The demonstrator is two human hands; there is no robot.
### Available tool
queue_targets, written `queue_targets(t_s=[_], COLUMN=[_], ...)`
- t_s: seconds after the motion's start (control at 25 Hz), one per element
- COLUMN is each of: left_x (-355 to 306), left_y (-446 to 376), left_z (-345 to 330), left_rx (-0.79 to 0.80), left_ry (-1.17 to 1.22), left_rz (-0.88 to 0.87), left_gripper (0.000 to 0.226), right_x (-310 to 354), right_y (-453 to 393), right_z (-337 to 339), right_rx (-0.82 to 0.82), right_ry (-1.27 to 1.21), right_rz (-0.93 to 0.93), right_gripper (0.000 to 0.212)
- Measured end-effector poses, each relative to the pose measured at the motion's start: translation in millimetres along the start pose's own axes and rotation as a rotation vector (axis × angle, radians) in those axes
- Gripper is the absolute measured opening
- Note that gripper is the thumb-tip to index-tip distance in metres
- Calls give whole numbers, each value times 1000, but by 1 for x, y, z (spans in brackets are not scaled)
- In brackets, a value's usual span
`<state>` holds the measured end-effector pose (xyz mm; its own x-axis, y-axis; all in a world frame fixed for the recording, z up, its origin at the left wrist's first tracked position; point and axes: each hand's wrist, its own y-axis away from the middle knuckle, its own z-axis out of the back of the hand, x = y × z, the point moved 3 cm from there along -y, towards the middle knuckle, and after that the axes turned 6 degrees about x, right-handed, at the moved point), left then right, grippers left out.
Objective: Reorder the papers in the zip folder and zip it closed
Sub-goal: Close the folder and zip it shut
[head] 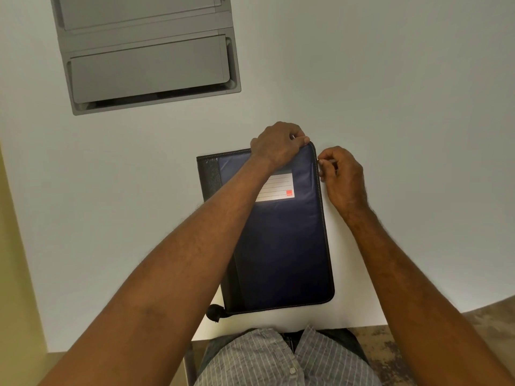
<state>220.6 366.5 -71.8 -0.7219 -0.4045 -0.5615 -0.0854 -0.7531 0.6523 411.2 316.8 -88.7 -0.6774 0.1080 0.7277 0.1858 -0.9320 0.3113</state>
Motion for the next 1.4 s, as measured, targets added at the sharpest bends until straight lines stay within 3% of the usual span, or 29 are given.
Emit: queue_targets(t_s=[0.2,0.6,0.84,1.4], left_x=[0,8,7,3], left_y=[-1,0,6,10], left_z=[-3,-5,-1,2], left_rx=[17,-32,-76,-95], left_ry=[-10,89,-10,49], left_rz=[-9,-88,-147,-156], left_gripper=[23,25,20,19], right_x=[9,11,9,17], right_y=[-8,-27,-21,-22], right_z=[-3,1,1,-6], right_rx=[-52,102,92,20], right_ry=[-1,105,33,20], right_rz=[-41,4,47,-10], right_gripper=[14,28,35,30])
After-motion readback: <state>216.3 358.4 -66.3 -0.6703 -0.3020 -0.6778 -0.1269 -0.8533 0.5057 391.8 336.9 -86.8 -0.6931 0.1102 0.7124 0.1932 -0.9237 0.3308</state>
